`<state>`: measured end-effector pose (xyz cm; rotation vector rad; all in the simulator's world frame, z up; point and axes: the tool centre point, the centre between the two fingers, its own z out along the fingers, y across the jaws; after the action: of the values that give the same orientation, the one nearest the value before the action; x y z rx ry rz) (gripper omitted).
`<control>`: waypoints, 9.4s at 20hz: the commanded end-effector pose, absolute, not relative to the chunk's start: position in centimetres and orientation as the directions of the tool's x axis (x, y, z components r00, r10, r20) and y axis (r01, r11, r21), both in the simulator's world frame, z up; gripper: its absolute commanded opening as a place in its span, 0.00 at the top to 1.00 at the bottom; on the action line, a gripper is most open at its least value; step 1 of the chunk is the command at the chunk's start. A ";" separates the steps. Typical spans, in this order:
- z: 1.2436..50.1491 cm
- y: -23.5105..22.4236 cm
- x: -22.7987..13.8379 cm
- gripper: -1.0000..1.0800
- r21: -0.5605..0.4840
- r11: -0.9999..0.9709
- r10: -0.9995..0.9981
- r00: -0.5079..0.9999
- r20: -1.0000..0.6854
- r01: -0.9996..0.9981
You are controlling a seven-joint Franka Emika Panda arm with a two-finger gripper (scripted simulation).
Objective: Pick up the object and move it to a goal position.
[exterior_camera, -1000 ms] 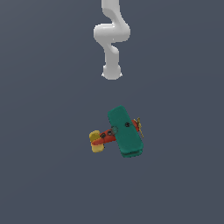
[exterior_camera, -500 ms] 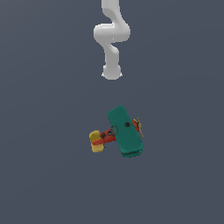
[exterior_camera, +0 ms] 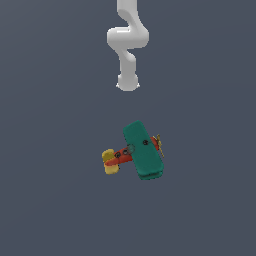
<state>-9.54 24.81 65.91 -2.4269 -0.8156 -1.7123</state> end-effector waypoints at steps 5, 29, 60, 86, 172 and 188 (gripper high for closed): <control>65.9 27.0 -10.0 0.19 0.322 -0.843 0.427 0.171 0.888 0.432; 60.0 32.7 -9.5 0.19 0.576 -0.760 0.610 0.022 0.792 0.300; 41.5 29.9 -5.3 0.19 0.823 -0.558 0.828 0.136 0.544 0.111; 21.6 15.8 -5.1 0.19 0.949 -0.305 0.857 0.457 0.240 0.074; 34.8 -1.0 -4.0 1.00 0.969 -0.223 0.783 0.612 0.114 0.104; 47.3 -4.8 -3.1 1.00 0.970 -0.220 0.783 0.611 0.115 0.100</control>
<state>-3.14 -4.53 46.16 -3.6503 -1.5796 -1.5971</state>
